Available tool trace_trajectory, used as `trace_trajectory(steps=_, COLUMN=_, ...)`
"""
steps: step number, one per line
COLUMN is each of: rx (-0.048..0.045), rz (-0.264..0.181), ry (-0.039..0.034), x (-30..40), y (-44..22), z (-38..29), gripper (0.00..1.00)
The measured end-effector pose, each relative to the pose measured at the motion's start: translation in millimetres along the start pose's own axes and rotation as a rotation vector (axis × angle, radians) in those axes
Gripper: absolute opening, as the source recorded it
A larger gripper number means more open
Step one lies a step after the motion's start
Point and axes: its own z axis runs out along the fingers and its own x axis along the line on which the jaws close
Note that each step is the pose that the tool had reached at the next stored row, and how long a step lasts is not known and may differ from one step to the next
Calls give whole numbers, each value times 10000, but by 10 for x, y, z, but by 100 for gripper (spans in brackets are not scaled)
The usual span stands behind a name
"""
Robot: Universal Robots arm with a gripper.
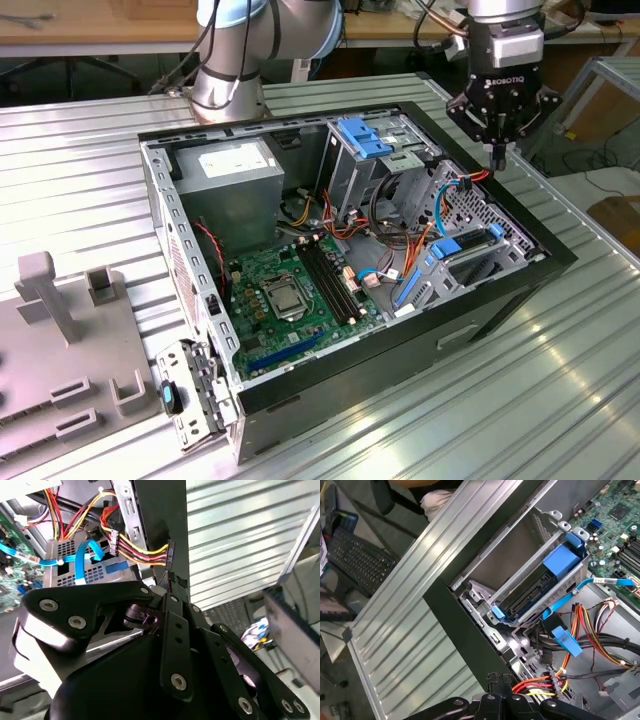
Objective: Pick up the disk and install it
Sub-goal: 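Insert the first disk wire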
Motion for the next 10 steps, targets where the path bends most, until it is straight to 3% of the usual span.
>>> trace_trajectory(steps=3, rx=152, rz=-348, ry=25, x=-24, y=-32, z=-15, gripper=11)
trace_trajectory(steps=4, rx=109, rz=-398, ry=-42, x=-51, y=-67, z=-32, gripper=11)
trace_trajectory(steps=6, rx=23, rz=-459, ry=-109, x=-94, y=-120, z=-53, gripper=11)
trace_trajectory(steps=8, rx=-52, rz=-506, ry=-115, x=-124, y=-155, z=-62, gripper=11)
trace_trajectory(steps=10, rx=-276, rz=-613, ry=-45, x=-138, y=-174, z=-70, gripper=11)
